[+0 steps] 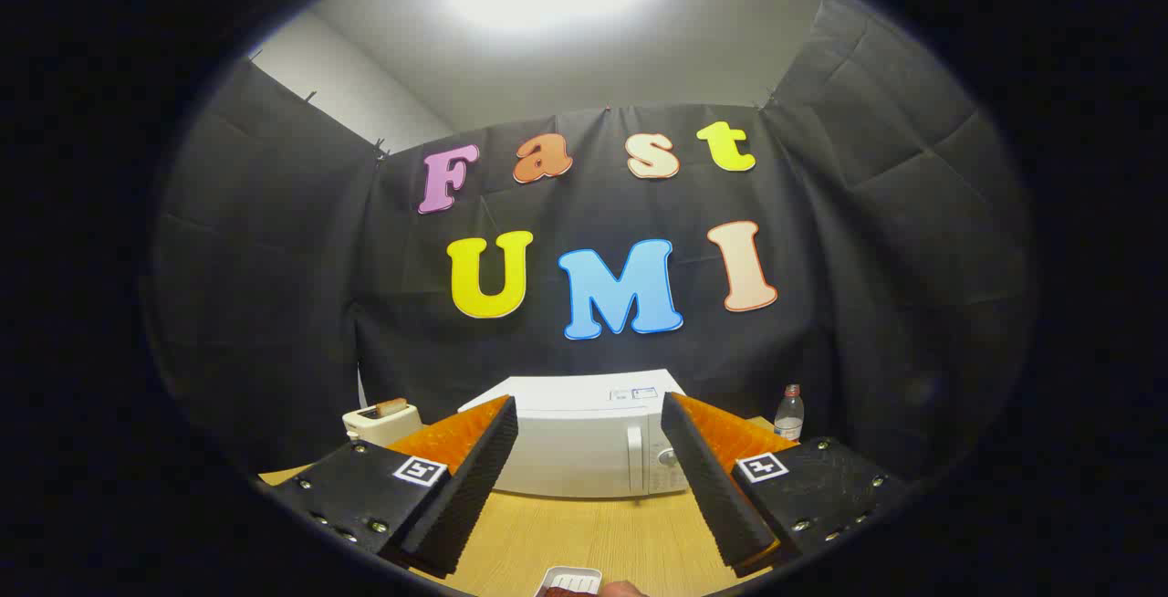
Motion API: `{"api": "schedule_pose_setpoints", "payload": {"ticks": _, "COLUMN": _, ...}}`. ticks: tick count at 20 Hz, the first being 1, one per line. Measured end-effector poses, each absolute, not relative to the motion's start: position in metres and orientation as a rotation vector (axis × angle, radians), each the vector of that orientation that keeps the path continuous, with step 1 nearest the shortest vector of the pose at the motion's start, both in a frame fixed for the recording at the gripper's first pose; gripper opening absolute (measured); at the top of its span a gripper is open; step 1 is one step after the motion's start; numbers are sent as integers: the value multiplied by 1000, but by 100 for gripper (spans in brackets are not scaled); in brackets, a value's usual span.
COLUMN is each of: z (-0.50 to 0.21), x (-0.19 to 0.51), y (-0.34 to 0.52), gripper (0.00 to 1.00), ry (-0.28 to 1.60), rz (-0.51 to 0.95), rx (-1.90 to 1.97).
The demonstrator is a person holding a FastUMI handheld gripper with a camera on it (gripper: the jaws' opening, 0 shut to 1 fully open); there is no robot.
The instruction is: Open the microwave, put the food inside, and close the microwave door.
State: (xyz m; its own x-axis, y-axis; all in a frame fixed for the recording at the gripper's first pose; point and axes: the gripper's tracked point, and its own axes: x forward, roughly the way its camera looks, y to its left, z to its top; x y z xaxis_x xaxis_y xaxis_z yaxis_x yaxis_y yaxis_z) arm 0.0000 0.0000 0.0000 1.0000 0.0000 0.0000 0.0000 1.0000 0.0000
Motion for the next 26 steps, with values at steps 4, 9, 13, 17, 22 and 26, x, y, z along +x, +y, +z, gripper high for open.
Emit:
{"api": "schedule_pose_setpoints", "payload": {"ticks": 4, "z": -1, "x": 0, "y": 4, "gripper": 99, "ry": -2, "rz": 2, "rx": -18}}
{"api": "schedule_pose_setpoints", "payload": {"ticks": 9, "z": -1, "x": 0, "y": 10, "gripper": 99, "ry": -11, "rz": 5, "rx": -54}}
{"api": "schedule_pose_setpoints", "payload": {"ticks": 13, "z": -3, "x": 2, "y": 24, "gripper": 99, "ry": -27, "rz": 21, "rx": -79}}
{"api": "schedule_pose_setpoints", "payload": {"ticks": 17, "z": -3, "x": 5, "y": 36, "gripper": 99, "ry": -25, "rz": 46, "rx": -71}}
{"api": "schedule_pose_setpoints", "payload": {"ticks": 22, "z": -5, "x": 11, "y": 33, "gripper": 99, "ry": -23, "rz": 42, "rx": -36}}
{"api": "schedule_pose_setpoints", "payload": {"ticks": 26, "z": -12, "x": 23, "y": 17, "gripper": 99, "ry": -2, "rz": 21, "rx": -16}}
